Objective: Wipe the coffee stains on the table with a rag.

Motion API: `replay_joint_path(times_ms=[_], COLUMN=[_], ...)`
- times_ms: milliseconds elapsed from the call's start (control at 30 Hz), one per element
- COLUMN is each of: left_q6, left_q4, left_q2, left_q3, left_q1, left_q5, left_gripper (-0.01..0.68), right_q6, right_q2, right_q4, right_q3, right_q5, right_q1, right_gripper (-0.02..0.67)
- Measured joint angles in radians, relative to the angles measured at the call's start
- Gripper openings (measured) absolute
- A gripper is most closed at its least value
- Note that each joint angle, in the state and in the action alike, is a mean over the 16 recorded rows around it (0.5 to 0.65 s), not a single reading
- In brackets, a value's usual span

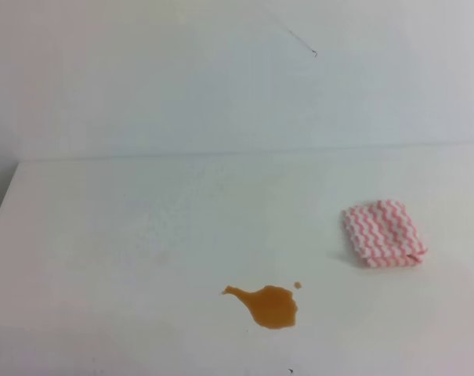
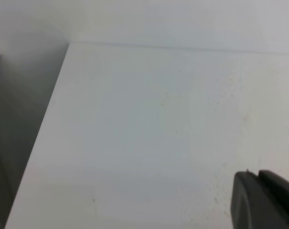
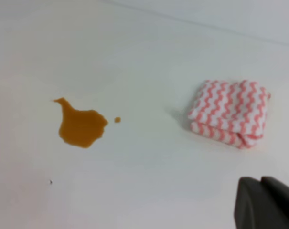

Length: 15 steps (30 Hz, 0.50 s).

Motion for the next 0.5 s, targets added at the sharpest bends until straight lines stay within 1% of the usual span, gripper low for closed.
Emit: replay_joint_path(times_ms=[133,367,500], left_q6=[0.000,0.000,0.000], left_q4=[0.000,0.000,0.000], left_q2=[0.000,0.000,0.000], left_q3=[0.000,0.000,0.000], left_q1=[0.000,0.000,0.000], left_q5=[0.000,0.000,0.000], left_gripper=[0.000,0.000,0.000], right_q6=[-0.028,-0.033,-0.033], right_q2=[0.000,0.003,0.025], right_q4=[0.019,0.022,0.023], right_q3=[0.009,0.011,-0.016], right_q5=[-0.005,-0.025,-0.016], right_q1=[0.000,0.000,0.000], right_gripper=[-0.004,-0.002,0.019])
